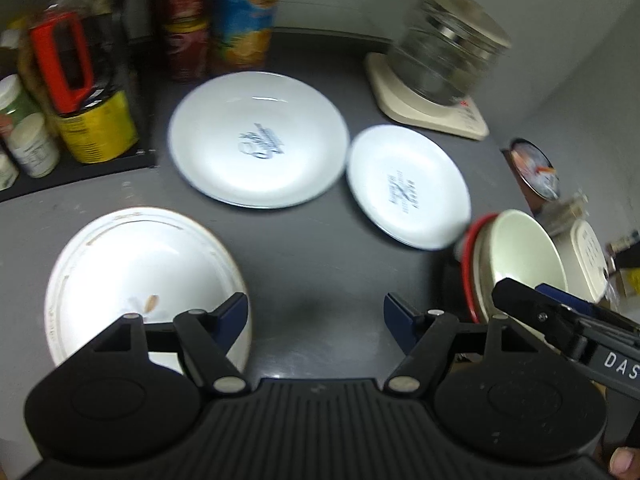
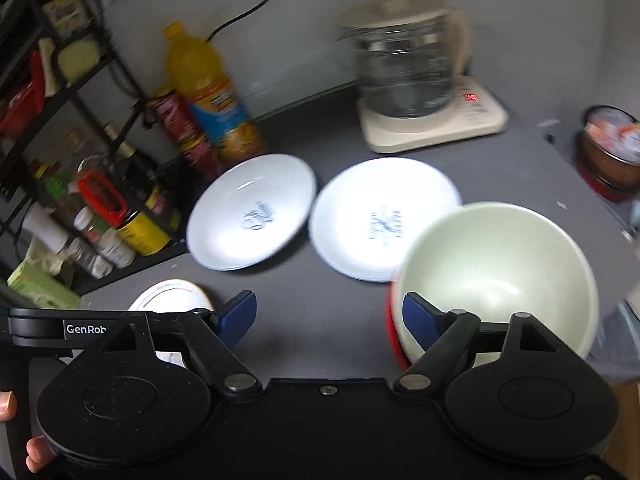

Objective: Organize plates and bowls
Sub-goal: 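Withdraw the right tool from the bowl stack toward the white plates, then move the right tool toward the white 'Sweet' plate rim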

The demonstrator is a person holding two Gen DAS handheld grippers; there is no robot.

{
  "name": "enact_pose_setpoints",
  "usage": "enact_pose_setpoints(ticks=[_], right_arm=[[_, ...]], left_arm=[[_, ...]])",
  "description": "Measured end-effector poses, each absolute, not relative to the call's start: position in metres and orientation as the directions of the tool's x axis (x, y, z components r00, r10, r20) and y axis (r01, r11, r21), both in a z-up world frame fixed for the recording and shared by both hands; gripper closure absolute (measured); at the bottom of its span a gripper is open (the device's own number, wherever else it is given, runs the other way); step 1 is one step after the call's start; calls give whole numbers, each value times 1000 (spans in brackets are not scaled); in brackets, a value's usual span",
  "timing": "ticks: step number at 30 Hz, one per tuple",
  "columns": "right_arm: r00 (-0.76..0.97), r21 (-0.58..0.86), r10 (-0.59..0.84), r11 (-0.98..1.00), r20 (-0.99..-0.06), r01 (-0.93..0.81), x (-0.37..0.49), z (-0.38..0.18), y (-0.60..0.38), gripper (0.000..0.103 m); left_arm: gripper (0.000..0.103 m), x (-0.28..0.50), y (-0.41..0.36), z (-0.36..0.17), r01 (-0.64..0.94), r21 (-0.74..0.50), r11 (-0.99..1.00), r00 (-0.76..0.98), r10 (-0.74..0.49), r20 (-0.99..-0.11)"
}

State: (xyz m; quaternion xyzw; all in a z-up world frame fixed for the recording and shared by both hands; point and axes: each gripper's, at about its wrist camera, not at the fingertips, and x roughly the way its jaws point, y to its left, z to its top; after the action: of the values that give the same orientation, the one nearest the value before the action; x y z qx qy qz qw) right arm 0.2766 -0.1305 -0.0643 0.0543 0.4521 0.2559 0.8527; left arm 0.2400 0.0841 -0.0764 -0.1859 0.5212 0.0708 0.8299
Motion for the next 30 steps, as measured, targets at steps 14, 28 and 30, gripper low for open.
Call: enact_pose_setpoints(ticks=[14, 28, 30], right_arm=[[283, 305, 577, 714, -766, -630, 316, -69, -64, 19], [177, 256, 574, 592, -799, -764, 341, -74, -21, 10], [173, 251, 569, 589, -804, -769, 348, -77, -19, 10]], left_arm=[[30, 236, 126, -81, -536, -228, 813, 429, 29, -903], [30, 229, 153, -87, -707, -243, 664, 417, 114, -902], [30, 231, 155, -89, -720, -250, 647, 420, 121, -899]])
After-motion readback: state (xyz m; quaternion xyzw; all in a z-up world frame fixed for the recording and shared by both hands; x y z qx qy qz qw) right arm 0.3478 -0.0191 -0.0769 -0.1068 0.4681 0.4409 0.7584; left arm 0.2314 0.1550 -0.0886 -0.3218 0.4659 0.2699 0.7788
